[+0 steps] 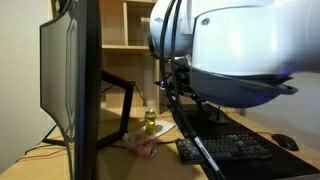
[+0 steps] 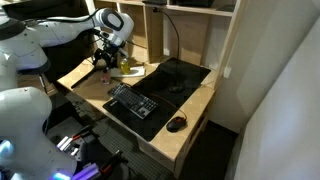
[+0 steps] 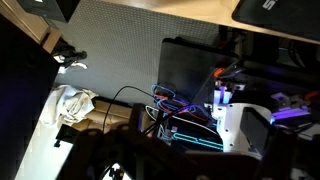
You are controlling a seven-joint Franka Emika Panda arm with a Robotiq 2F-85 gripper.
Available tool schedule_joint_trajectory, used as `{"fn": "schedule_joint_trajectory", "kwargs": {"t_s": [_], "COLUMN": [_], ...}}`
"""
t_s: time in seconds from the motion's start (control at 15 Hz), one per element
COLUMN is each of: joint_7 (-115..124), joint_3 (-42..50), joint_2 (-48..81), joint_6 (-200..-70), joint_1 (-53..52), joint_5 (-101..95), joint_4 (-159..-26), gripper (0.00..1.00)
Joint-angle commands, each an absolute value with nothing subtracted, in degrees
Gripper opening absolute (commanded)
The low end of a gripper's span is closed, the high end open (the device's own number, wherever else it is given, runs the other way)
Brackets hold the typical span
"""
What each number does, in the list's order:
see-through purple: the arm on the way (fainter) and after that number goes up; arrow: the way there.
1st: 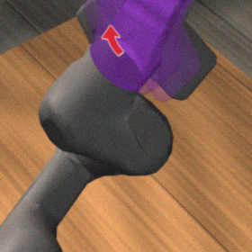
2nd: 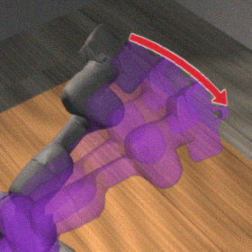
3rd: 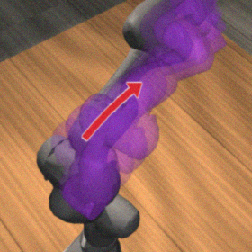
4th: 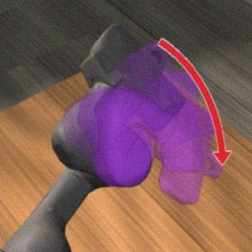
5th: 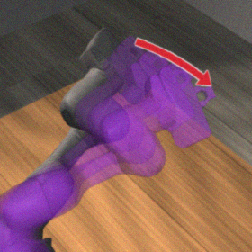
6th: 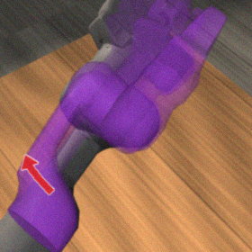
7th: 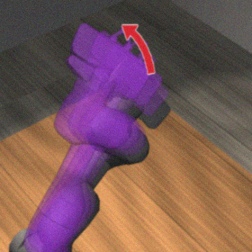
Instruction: Place the pink soda can upright on the paper
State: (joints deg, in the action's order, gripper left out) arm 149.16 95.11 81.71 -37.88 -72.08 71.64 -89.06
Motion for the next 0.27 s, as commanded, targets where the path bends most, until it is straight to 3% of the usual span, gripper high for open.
{"fn": "schedule_joint_trajectory", "kwargs": {"t_s": [0.0, 0.2], "joint_7": [149.2, 149.2], "joint_3": [97.5, 96.4], "joint_2": [83.1, 81.8], "joint_6": [-37.7, -37.9], "joint_1": [-72.5, -72.0], "joint_5": [74.0, 72.1], "joint_4": [-92.1, -90.9], "gripper": [1.00, 1.00]}}
